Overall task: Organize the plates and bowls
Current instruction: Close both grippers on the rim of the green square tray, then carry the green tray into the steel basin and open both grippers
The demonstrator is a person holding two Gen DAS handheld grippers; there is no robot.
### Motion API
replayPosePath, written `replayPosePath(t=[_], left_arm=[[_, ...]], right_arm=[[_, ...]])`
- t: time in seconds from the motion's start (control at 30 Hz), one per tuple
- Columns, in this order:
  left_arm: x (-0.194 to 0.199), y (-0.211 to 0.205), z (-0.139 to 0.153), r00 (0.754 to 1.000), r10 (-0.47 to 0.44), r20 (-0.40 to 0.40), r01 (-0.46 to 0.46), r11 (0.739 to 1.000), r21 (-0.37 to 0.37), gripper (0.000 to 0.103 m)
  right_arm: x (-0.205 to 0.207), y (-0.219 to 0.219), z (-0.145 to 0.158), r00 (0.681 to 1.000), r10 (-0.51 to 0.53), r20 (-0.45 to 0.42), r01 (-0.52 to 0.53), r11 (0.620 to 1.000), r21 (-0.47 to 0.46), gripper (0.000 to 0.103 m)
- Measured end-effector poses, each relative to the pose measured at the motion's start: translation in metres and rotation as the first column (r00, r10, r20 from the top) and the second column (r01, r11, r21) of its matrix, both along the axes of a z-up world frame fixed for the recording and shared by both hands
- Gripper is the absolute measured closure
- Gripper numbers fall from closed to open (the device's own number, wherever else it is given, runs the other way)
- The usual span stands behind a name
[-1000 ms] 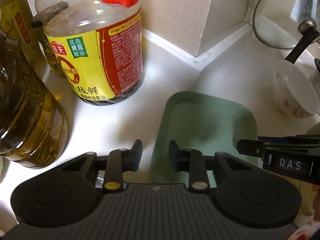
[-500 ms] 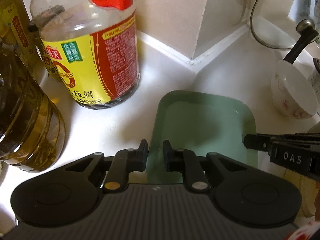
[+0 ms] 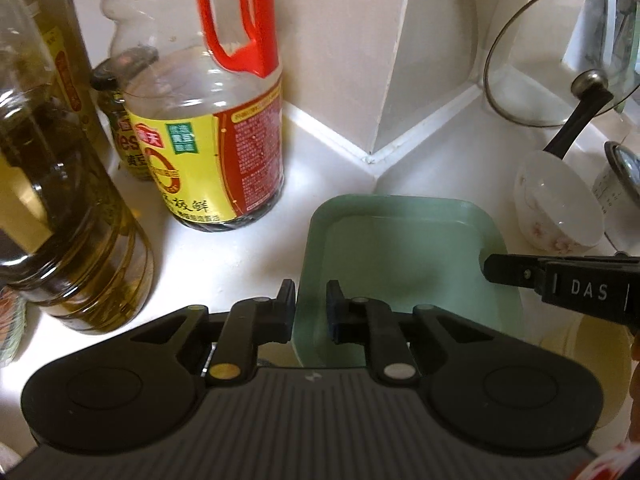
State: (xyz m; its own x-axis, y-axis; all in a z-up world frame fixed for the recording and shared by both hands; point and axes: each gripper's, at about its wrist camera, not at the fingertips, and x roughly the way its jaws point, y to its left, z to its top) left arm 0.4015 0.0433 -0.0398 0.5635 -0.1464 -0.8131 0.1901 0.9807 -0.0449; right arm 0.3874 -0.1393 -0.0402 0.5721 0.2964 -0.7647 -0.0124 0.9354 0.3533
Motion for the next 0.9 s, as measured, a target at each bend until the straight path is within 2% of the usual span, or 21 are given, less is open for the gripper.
replayPosePath(t=[0.27, 0.5, 0.9], left_arm=[[-0.023, 0.020, 0.016, 0.999, 0.044, 0.027, -0.044, 0.999, -0.006, 0.089], [-0.048, 0.046, 0.025, 0.992, 0.119, 0.041, -0.119, 0.993, -0.001, 0.089], [-0.097, 0.098, 0.034, 0.962, 0.270, 0.049, -0.271, 0.962, 0.025, 0.089]], right_arm=[[-0.013, 0.012, 0.013, 0.999, 0.046, 0.028, -0.047, 0.999, 0.015, 0.096], [-0.022, 0.038, 0.018, 0.991, 0.125, 0.047, -0.127, 0.992, 0.026, 0.096], [-0.035, 0.089, 0.015, 0.953, 0.298, 0.049, -0.299, 0.953, 0.039, 0.096]])
